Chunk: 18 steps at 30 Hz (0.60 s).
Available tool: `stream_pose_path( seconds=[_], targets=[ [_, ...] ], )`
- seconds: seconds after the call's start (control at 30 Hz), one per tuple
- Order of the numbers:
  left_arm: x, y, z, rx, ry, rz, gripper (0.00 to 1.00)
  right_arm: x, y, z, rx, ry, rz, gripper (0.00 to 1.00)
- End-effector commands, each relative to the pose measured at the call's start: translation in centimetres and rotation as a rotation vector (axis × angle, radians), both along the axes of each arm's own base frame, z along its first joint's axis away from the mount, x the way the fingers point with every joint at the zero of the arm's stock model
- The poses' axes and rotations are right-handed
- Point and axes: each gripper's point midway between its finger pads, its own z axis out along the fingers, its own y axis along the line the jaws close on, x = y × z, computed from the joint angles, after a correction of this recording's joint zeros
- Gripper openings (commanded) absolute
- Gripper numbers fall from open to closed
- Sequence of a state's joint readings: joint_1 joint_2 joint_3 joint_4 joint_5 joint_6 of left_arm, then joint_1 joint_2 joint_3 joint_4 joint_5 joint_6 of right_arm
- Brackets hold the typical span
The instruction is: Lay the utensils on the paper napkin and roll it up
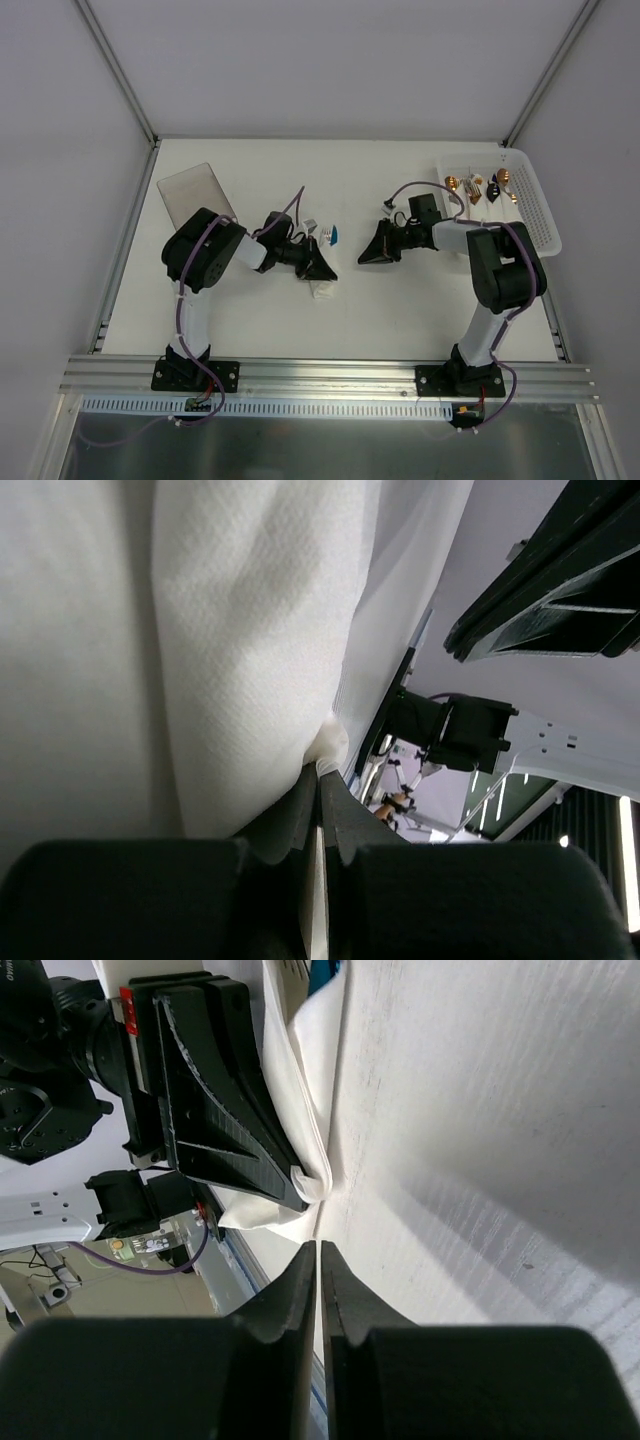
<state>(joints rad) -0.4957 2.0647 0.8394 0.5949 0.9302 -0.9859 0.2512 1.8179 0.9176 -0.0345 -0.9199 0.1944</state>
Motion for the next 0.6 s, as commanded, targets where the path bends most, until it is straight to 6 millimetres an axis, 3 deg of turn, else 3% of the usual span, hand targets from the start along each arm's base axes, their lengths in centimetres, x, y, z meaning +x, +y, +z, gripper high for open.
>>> stream_pose_path(
  seconds=[0.0,0.23,0.57],
  targets=[
    [1.1,1.6,-1.8,0.077,0.002,0.123,0.0,-0.3,0.5,-0.2,0.027,0.03,0.009,0.07],
    [1.5,1.4,0.6,-0.021,-0.038,0.142,0.0,1.4,1.7,0.8,0.056,-0.023,0.01,0.07],
    [1.9,1.4,4.5,-0.168,-0.129,0.168,0.0,1.3,3.6,0.6,0.069,-0.019,0.039,0.08]
  ],
)
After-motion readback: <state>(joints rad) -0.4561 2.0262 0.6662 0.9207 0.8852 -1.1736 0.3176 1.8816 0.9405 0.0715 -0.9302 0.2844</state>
